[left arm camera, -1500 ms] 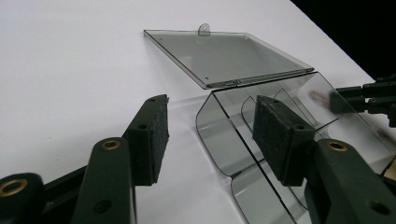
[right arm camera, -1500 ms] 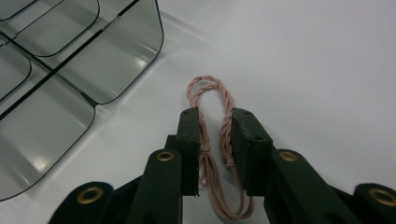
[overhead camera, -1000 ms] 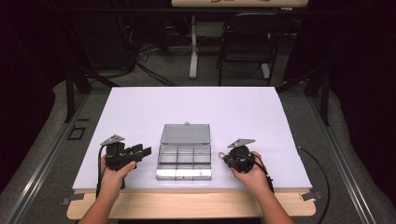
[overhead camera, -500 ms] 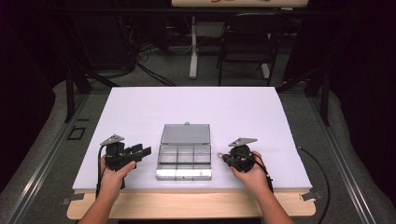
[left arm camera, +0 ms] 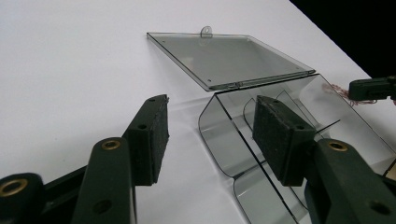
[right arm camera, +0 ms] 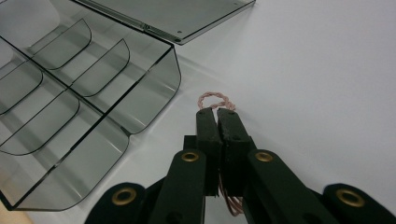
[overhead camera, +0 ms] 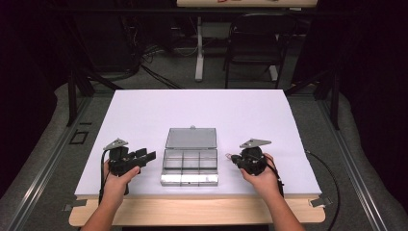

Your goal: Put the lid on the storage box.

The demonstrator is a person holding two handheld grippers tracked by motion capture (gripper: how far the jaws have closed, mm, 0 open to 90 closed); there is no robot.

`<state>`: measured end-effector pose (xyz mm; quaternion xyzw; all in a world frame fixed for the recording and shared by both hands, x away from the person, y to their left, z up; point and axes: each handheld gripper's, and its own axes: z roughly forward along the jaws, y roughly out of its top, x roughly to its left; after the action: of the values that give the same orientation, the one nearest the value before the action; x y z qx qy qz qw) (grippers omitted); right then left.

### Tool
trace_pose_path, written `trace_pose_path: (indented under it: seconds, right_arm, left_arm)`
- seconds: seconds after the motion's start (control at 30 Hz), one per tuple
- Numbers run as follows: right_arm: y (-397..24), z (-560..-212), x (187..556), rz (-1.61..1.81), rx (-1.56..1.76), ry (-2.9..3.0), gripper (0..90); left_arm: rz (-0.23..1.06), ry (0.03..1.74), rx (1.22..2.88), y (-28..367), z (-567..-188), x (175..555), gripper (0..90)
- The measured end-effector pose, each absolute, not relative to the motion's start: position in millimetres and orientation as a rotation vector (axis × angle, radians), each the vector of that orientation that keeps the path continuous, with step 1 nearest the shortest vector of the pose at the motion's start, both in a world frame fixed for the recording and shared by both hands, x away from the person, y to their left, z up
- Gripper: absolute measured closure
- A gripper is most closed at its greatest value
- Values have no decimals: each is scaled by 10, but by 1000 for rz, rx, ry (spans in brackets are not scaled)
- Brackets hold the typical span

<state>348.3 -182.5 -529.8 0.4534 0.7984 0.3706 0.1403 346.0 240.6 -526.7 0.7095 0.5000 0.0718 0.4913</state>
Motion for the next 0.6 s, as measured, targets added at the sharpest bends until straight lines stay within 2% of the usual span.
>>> trace_pose_path:
  seconds: [0.6]
  right_arm:
    - [-1812,-5204,3468,1099,1279,2299,887]
  left_arm:
    - [181,1214,1727,2402,-5270,3458,461]
